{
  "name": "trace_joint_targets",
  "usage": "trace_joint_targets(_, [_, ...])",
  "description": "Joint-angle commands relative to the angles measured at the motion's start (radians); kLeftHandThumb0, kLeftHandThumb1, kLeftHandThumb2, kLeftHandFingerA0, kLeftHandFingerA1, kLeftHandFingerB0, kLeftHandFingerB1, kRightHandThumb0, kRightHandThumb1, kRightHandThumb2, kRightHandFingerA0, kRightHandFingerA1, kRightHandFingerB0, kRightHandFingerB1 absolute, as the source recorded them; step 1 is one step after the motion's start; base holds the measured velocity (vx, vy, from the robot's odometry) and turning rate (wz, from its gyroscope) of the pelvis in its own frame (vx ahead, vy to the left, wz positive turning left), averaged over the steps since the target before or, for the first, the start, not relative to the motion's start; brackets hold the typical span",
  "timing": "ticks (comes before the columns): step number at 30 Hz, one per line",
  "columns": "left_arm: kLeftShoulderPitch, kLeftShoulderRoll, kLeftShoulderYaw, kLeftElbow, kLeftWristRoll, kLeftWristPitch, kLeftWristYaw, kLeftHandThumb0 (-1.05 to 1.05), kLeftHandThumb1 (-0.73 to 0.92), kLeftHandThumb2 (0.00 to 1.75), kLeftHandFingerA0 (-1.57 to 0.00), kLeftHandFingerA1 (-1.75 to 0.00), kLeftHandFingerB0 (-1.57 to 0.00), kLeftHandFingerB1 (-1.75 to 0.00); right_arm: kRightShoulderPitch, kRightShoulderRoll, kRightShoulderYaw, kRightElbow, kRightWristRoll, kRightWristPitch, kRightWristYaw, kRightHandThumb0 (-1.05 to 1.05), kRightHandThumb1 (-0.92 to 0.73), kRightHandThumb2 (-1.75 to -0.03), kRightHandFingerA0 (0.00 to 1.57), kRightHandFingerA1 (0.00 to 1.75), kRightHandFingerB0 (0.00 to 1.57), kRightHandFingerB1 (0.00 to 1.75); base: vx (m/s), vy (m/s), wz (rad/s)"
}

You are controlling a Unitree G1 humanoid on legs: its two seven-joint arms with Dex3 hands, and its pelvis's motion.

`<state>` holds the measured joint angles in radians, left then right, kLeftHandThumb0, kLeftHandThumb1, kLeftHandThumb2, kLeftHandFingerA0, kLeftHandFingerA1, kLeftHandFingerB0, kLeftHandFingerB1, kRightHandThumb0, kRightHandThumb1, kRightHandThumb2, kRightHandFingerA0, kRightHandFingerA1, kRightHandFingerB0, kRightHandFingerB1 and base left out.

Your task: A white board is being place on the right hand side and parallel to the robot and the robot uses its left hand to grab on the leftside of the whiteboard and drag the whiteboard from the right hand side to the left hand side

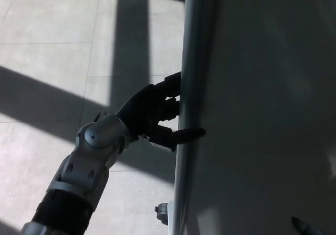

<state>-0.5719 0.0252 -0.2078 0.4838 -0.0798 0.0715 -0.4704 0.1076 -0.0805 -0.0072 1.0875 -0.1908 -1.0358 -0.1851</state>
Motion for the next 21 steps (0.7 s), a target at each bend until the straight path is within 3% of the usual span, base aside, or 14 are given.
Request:
trace_joint_targets(1, [-0.013, -0.013, -0.01, 0.014, 0.031, 0.01, 0.014, -0.63, 0.49, 0.55, -0.14, -0.32, -0.06, -0.25, 0.01, -0.009, 0.004, 0.005, -0.01, -0.026, -0.012, -0.69, -0.87, -0.66, 0.55, 0.76, 0.04, 0.6, 0.0, 0.0, 0.0])
trace_joint_targets(2, [-0.015, -0.014, -0.014, 0.014, 0.039, 0.012, 0.02, -0.67, 0.42, 0.74, -0.11, -0.41, -0.05, -0.23, 0.012, -0.01, 0.005, 0.001, -0.013, -0.023, -0.016, -0.7, -0.88, -0.65, 0.56, 0.76, 0.05, 0.6, 0.0, 0.0, 0.0])
trace_joint_targets(3, [-0.017, -0.017, -0.015, 0.014, 0.041, 0.02, 0.025, -0.68, 0.43, 0.74, -0.13, -0.42, -0.05, -0.23, 0.013, -0.01, 0.006, -0.001, -0.015, -0.022, -0.017, -0.7, -0.64, -1.04, 0.54, 0.76, 0.07, 0.58, 0.0, 0.0, 0.0])
trace_joint_targets(4, [-0.019, -0.022, -0.013, 0.014, 0.039, 0.031, 0.03, -0.68, 0.43, 0.74, -0.13, -0.42, -0.05, -0.23, 0.014, -0.01, 0.007, -0.002, -0.016, -0.024, -0.017, -0.7, -0.64, -1.04, 0.54, 0.76, 0.07, 0.58, 0.0, 0.0, 0.0])
trace_joint_targets(5, [-0.023, -0.025, -0.01, 0.023, 0.035, 0.033, 0.027, -0.67, 0.42, 0.75, -0.12, -0.42, -0.05, -0.22, 0.014, -0.013, 0.01, -0.002, -0.023, -0.028, -0.023, -0.68, -0.86, -0.68, 0.54, 0.75, 0.04, 0.59, 0.0, 0.0, 0.0])
trace_joint_targets(7, [-0.028, -0.033, 0.0, 0.039, 0.033, 0.037, 0.037, -0.35, 0.23, 0.85, 0.0, -0.47, 0.0, -0.49, 0.015, -0.007, 0.014, -0.002, -0.022, -0.035, -0.019, -0.68, -0.85, -0.67, 0.54, 0.76, 0.03, 0.59, 0.0, 0.0, 0.0])
trace_joint_targets(11, [-0.053, -0.064, 0.035, 0.085, 0.007, 0.069, 0.054, -0.33, 0.23, 0.84, -0.01, -0.47, 0.0, -0.48, 0.017, 0.002, 0.018, 0.0, -0.018, -0.039, -0.012, -0.68, -0.83, -0.71, 0.54, 0.77, 0.04, 0.58, 0.0, 0.0, 0.0])
trace_joint_targets(12, [-0.053, -0.073, 0.042, 0.092, 0.016, 0.06, 0.076, -0.69, 0.43, 0.73, -0.47, -0.49, -0.12, -0.35, 0.017, 0.004, 0.02, -0.001, -0.019, -0.037, -0.013, -0.52, -0.6, -1.13, 0.53, 0.77, 0.0, 0.53, 0.0, 0.0, 0.0])
trace_joint_targets(14, [-0.05, -0.087, 0.052, 0.1, 0.029, 0.047, 0.11, -0.37, 0.33, 0.86, -0.51, -0.64, -0.01, -0.43, 0.018, 0.005, 0.024, -0.003, -0.021, -0.035, -0.014, -0.52, -0.6, -1.13, 0.54, 0.77, 0.0, 0.53, 0.0, 0.0, 0.0])
trace_joint_targets(15, [-0.038, -0.104, 0.05, 0.118, 0.069, -0.032, 0.188, -0.51, 0.55, 0.57, -0.9, -0.47, -0.36, -0.33, 0.016, 0.007, 0.024, -0.001, -0.018, -0.035, -0.011, -0.67, -0.84, -0.69, 0.53, 0.77, 0.05, 0.59, 0.0, 0.0, 0.0])
trace_joint_targets(17, [-0.031, -0.122, 0.055, 0.129, 0.1, -0.073, 0.266, -0.39, 0.61, 0.59, -1.0, -0.49, -0.51, -0.37, 0.013, 0.005, 0.026, -0.004, -0.023, -0.033, -0.014, -0.69, -0.82, -0.7, 0.53, 0.77, 0.03, 0.58, 0.0, 0.0, 0.0])
trace_joint_targets(19, [-0.015, -0.135, 0.07, 0.117, 0.092, -0.071, 0.295, -0.15, 0.75, 0.63, -1.09, -0.73, -0.84, -0.49, 0.012, 0.003, 0.025, -0.004, -0.024, -0.032, -0.019, -0.7, -0.64, -1.05, 0.54, 0.78, 0.09, 0.58, 0.0, 0.0, 0.0])
trace_joint_targets(20, [-0.011, -0.135, 0.074, 0.116, 0.089, -0.073, 0.295, -0.16, 0.74, 0.62, -1.06, -0.83, -0.89, -0.53, 0.013, 0.001, 0.026, -0.004, -0.025, -0.032, -0.02, -0.69, -0.83, -0.69, 0.54, 0.77, 0.06, 0.59, 0.0, 0.0, 0.0])
trace_joint_targets(21, [-0.004, -0.135, 0.08, 0.116, 0.089, -0.084, 0.299, -0.16, 0.74, 0.62, -1.01, -0.94, -0.89, -0.57, 0.014, -0.002, 0.026, -0.004, -0.026, -0.033, -0.02, -0.5, -0.59, -1.13, 0.55, 0.78, 0.02, 0.54, 0.0, 0.0, 0.0])
